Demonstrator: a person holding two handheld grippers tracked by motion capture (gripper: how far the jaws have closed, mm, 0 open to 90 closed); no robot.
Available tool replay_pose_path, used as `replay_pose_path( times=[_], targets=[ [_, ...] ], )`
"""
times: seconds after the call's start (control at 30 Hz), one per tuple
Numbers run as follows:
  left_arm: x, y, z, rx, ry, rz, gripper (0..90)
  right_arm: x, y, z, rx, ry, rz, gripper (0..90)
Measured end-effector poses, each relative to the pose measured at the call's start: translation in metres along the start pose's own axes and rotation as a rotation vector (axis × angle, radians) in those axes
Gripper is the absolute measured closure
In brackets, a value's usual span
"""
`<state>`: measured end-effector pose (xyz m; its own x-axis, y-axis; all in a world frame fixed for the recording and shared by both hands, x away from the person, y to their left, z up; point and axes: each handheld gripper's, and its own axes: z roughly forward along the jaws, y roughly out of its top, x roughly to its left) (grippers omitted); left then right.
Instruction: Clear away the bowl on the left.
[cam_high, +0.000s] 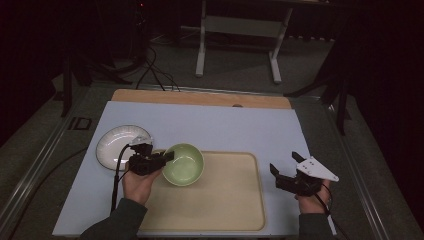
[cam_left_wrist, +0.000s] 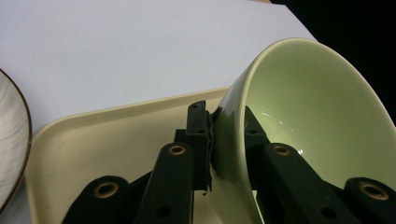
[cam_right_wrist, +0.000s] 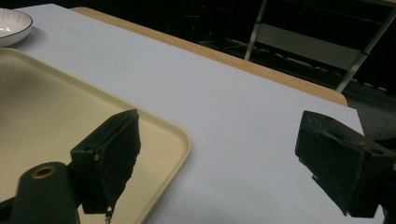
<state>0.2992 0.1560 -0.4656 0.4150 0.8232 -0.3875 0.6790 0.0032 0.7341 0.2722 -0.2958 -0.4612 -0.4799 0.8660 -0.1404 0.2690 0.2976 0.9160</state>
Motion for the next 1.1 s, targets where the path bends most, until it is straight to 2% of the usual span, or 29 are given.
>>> replay_pose_path(
  times=[0.6,1.1],
  targets=[
    [-0.009,-0.006,0.012,0.038,-0.010,0.037,80.6,0.000,0.000,0.000,-0.001,0.002,-0.001,13.7],
    [-0.012,-0.011,0.020,0.065,-0.016,0.043,80.6,0.000,0.000,0.000,0.000,0.002,-0.001,13.7]
  ],
)
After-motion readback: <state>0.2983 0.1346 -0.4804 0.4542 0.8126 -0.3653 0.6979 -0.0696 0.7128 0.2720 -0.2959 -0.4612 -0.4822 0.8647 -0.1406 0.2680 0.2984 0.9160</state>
